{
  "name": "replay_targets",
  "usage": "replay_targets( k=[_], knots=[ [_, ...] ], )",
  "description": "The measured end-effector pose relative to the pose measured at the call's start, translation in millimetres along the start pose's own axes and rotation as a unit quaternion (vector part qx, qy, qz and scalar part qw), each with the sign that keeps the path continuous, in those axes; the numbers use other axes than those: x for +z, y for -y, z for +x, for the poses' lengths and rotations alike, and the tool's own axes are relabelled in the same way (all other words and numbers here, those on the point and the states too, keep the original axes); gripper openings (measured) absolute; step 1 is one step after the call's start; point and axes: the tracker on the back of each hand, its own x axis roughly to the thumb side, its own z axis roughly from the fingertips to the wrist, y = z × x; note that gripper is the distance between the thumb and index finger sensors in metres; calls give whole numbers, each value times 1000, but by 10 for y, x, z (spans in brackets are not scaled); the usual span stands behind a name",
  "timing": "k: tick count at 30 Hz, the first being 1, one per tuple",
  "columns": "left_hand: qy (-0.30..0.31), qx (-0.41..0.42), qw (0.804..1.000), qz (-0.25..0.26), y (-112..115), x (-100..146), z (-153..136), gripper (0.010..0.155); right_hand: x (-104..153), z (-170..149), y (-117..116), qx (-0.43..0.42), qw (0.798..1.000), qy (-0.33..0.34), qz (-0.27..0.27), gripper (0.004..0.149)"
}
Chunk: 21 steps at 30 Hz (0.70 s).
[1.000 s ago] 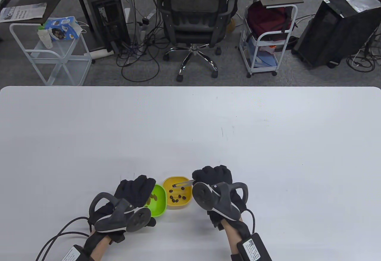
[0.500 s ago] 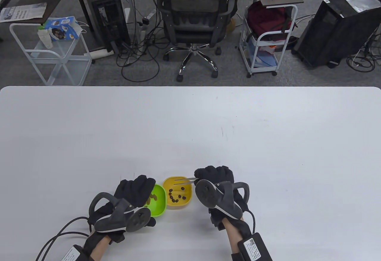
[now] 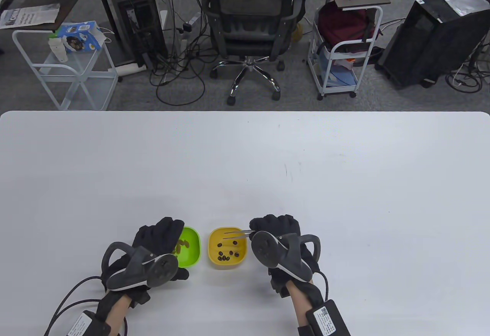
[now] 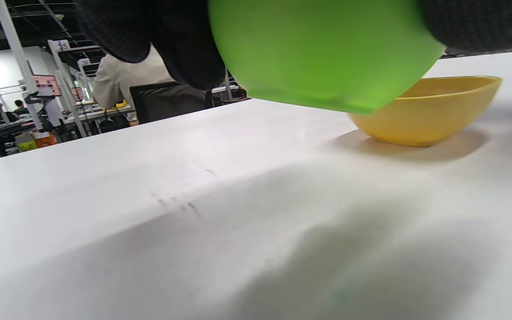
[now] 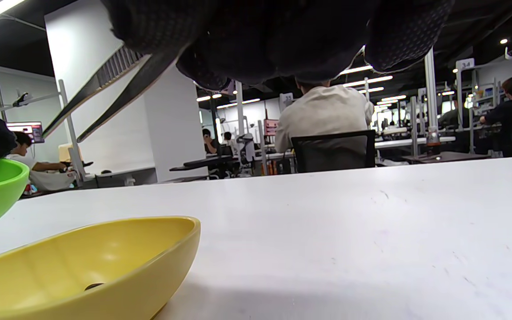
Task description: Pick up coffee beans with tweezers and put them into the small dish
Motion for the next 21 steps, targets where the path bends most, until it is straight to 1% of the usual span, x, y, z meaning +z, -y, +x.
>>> replay_targets(
  k=[4, 10, 16, 21],
  knots=[
    [-33, 24, 999, -12, 107, -24, -236, 113, 2, -3, -1, 1, 1000, 0, 1, 44],
    [-91, 67, 993, -25, 340, -67, -568, 113, 0, -12, -1, -2, 1000, -1, 0, 44],
    [-107, 123, 985, -48, 550, -116, -679, 113, -1, -17, -4, -2, 1000, -2, 1, 44],
    [-108, 120, 985, -68, 576, -136, -684, 113, -1, -18, -4, -1, 1000, -1, 0, 44]
  ],
)
